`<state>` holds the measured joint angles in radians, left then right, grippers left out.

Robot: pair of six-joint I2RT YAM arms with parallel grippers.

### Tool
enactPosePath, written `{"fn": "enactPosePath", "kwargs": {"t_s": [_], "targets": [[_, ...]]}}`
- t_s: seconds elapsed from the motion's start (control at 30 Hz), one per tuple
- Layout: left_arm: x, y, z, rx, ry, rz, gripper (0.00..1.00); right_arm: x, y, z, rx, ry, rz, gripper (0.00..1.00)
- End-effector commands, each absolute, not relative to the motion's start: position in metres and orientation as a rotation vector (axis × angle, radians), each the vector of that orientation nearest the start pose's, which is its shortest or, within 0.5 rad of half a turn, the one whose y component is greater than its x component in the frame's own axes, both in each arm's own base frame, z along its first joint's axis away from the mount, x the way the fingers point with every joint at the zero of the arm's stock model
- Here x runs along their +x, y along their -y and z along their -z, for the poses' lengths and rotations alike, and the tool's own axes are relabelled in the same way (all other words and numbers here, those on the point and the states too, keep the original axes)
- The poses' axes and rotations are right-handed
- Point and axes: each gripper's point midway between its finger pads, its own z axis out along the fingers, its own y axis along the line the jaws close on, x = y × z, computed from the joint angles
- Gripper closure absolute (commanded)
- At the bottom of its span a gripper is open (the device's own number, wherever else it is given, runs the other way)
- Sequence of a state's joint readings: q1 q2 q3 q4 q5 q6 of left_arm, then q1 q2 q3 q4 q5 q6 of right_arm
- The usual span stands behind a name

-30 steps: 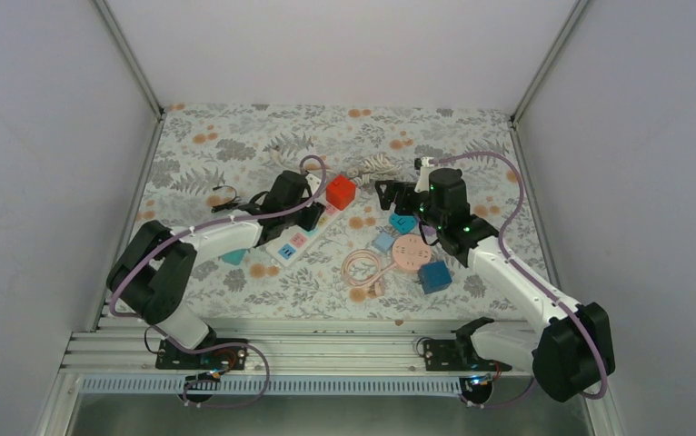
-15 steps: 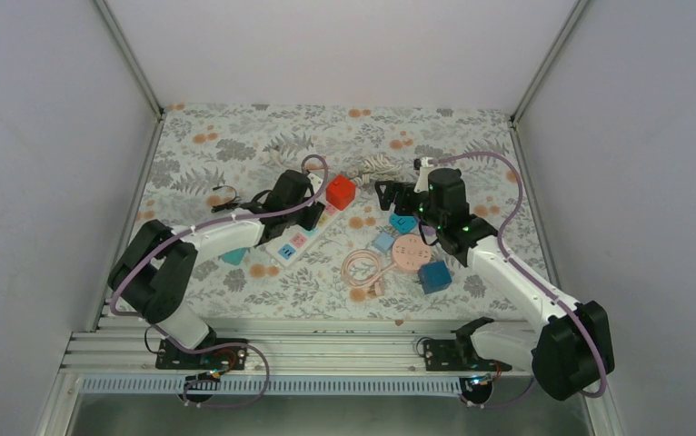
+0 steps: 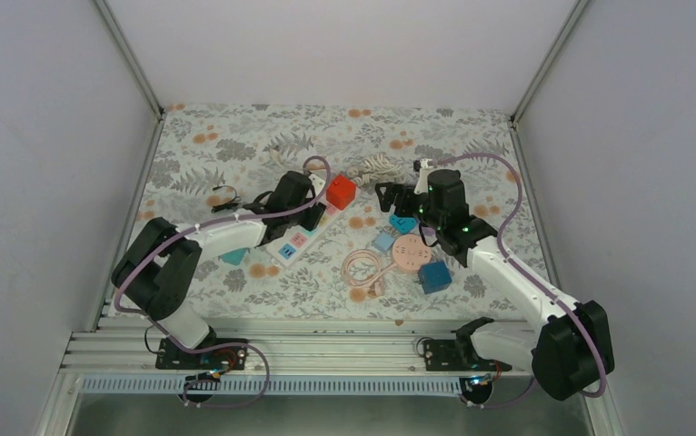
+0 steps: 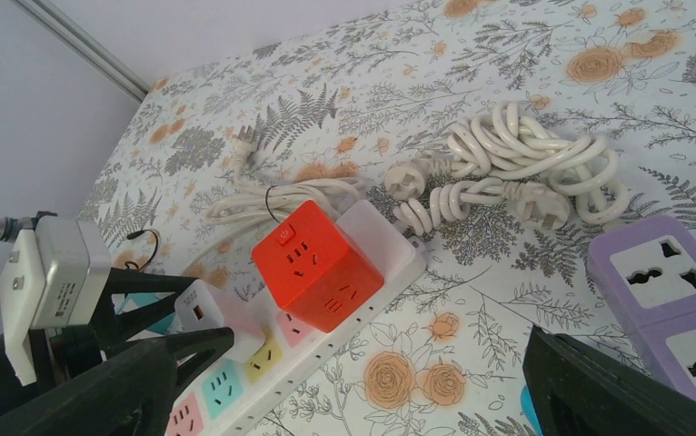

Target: Insert the plug

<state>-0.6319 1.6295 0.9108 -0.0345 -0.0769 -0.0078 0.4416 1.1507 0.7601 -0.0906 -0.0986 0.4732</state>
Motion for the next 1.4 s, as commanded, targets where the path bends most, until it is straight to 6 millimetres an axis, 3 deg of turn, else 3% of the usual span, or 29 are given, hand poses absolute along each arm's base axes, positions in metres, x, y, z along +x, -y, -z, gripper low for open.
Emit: {"fn": "enactPosePath", "kwargs": {"t_s": [0.0,0.33,0.5,0.8,1.0,1.23,1.37], "targets": [[0.348,0.244,-0.077,0.678,-2.237,0.194,0.54,0.338,-0.170,-0.200,-0.001,-2.116,-0.633,0.02],[0.327,0.238,-0.045,0.661,-2.319,0.195,0.54,0.341,-0.175,-0.195,0.000,-2.130,-0.661,0.02],[0.314,0.259,-0.039,0.850,-2.319,0.320,0.54,0.340,-0.176,-0.195,0.000,-2.134,-0.671,0.02],[0.329,0.250,-0.034,0.799,-2.341,0.239,0.54,0.340,-0.177,-0.199,-0.004,-2.131,-0.680,0.02],[0.324,0.239,-0.011,0.768,-2.408,0.202,0.55,0.338,-0.177,-0.195,0.002,-2.140,-0.691,0.03],[0.315,0.231,0.009,0.736,-2.476,0.202,0.58,0.340,-0.176,-0.168,0.030,-2.246,-0.645,0.07],[0.304,0.229,0.014,0.710,-2.491,0.249,0.58,0.341,-0.179,-0.164,0.031,-2.256,-0.656,0.07]]}}
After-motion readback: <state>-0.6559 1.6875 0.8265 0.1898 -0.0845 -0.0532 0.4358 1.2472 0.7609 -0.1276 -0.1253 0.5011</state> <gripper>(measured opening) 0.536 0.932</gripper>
